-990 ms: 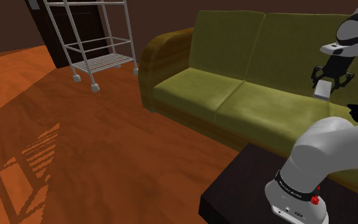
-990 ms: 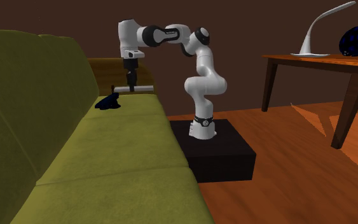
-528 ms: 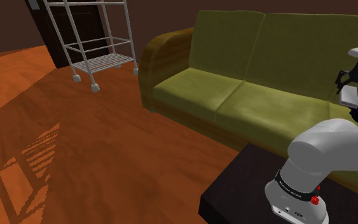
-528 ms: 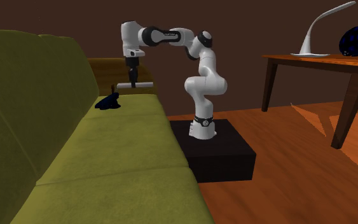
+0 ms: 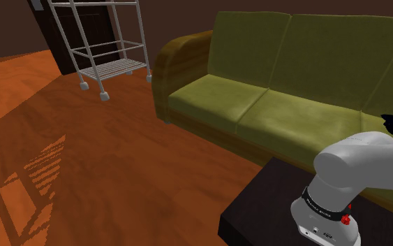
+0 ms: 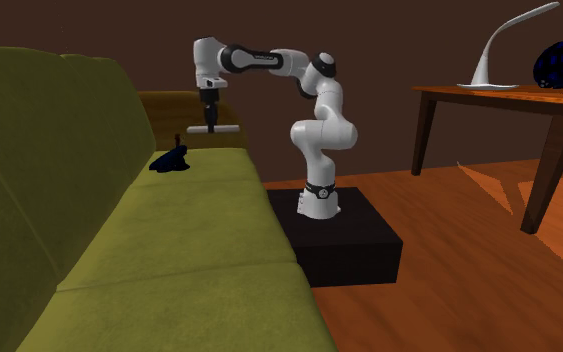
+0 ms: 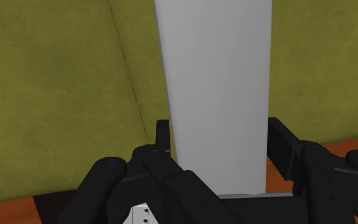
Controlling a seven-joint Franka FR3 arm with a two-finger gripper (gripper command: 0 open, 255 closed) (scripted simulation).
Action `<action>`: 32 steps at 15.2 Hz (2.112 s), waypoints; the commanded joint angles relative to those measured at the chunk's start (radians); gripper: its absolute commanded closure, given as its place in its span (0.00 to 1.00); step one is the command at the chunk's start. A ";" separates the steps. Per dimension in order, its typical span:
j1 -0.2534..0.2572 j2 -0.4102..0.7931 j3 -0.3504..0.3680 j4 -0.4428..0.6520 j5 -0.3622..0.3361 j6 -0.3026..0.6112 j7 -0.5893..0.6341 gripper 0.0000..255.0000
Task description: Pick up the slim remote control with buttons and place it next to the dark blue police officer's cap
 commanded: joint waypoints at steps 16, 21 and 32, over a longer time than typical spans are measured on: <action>-0.042 -0.062 -0.159 0.034 -0.135 0.042 -0.155 1.00; -0.043 -0.078 -0.203 -0.006 -0.172 0.086 -0.144 1.00; -0.034 -0.106 -0.312 -0.076 -0.260 0.181 -0.117 1.00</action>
